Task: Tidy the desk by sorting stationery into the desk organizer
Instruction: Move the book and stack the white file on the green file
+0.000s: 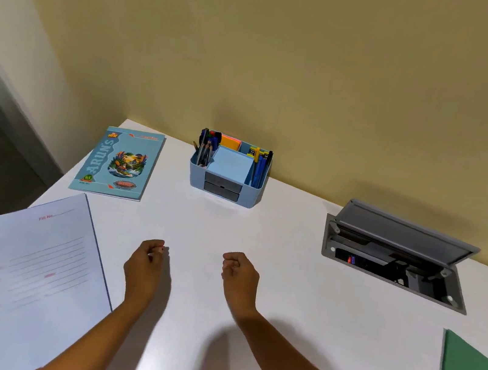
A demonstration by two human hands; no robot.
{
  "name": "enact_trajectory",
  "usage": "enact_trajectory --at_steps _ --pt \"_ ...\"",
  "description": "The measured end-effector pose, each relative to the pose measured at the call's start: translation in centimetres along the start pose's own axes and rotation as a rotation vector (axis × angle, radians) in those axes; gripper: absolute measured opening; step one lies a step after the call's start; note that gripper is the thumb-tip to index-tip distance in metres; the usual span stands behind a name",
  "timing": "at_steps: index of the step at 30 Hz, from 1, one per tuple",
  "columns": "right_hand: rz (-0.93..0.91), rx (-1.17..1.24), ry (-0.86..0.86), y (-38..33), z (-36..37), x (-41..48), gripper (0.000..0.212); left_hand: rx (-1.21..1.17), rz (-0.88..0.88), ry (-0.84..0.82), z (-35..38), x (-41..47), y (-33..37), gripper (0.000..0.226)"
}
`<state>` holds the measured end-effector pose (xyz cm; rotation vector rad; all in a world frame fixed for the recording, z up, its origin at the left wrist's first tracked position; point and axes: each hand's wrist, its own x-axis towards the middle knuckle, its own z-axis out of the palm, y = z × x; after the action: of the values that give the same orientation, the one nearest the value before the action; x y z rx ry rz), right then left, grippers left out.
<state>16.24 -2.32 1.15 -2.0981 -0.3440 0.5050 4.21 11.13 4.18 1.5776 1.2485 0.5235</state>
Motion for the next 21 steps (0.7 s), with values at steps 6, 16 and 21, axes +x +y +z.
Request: enact_trajectory --at_steps 6,16,21 --pt "-0.054 -0.067 -0.115 0.7 2.1 -3.8 0.032 0.029 -0.031 0.183 -4.9 -3.2 -3.2 0.019" --pt "-0.296 -0.308 -0.38 -0.3 5.1 -5.2 0.029 0.414 0.176 0.086 -8.5 -4.1 -7.4 0.031" --pt "-0.568 -0.427 -0.449 -3.9 6.9 -2.0 0.036 0.693 0.199 -0.018 -9.1 -1.5 -7.9 0.045"
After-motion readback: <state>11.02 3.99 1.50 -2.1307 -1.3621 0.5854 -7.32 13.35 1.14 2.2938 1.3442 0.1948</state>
